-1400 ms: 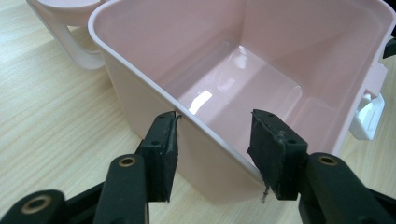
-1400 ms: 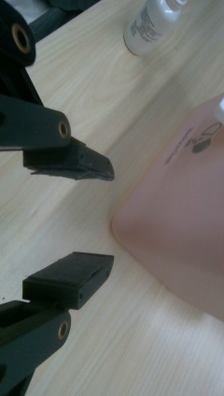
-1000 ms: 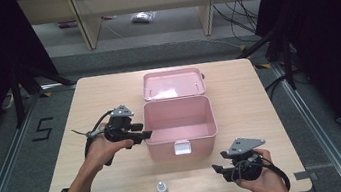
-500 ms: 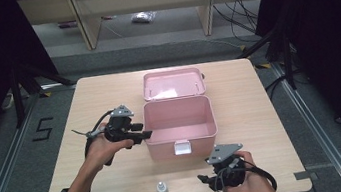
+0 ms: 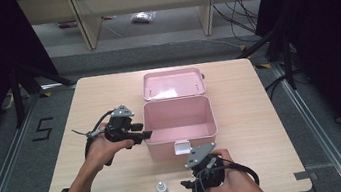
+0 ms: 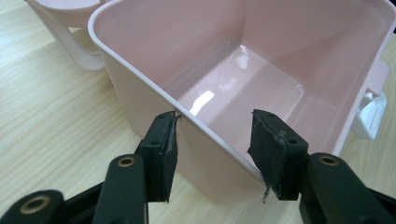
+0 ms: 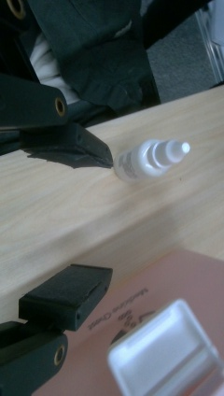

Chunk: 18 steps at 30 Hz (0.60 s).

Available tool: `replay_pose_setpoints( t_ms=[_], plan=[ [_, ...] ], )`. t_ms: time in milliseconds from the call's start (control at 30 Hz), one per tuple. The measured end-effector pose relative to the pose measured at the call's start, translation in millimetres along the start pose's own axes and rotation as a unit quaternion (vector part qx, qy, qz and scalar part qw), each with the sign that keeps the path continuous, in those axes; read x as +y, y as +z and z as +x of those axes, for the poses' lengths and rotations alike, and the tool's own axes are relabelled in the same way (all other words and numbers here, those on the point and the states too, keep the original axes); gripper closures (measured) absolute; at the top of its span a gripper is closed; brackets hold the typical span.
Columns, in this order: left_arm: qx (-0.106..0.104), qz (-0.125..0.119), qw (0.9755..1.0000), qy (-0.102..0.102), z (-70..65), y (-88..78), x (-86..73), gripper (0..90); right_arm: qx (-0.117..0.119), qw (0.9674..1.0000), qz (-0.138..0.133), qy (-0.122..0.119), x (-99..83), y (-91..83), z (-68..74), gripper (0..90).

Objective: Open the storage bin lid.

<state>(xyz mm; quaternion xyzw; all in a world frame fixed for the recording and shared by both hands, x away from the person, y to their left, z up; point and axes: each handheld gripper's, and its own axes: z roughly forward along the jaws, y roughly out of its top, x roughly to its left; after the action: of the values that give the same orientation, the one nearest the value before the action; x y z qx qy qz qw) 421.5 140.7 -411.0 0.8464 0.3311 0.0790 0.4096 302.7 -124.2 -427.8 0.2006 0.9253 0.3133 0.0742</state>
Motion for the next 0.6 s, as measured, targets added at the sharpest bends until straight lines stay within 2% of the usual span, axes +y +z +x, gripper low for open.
replay_pose_setpoints(
  t_ms=[167, 300, 467, 600],
  plan=[
    [0.0, 0.0, 1.0, 0.001, 0.1, 0.0, -0.1, 51.3, 0.018, 0.9996, 0.017, -0.014, 8.8, 6.2, 4.8, 40.1],
    [-0.002, 0.002, 1.0, 0.001, -0.4, -0.1, -0.2, 51.3, 0.022, 0.9987, 0.025, -0.038, 16.1, 10.1, 7.6, 37.8],
    [-0.002, 0.002, 1.0, 0.001, -0.5, -0.1, -0.1, 51.3, 0.031, 0.9978, 0.034, -0.047, 24.6, 11.6, 12.2, 35.4],
    [0.0, 0.004, 1.0, 0.002, -0.6, 0.0, 0.1, 51.2, 0.04, 0.9962, 0.042, -0.065, 28.8, 18.0, 13.0, 35.0]
  ],
)
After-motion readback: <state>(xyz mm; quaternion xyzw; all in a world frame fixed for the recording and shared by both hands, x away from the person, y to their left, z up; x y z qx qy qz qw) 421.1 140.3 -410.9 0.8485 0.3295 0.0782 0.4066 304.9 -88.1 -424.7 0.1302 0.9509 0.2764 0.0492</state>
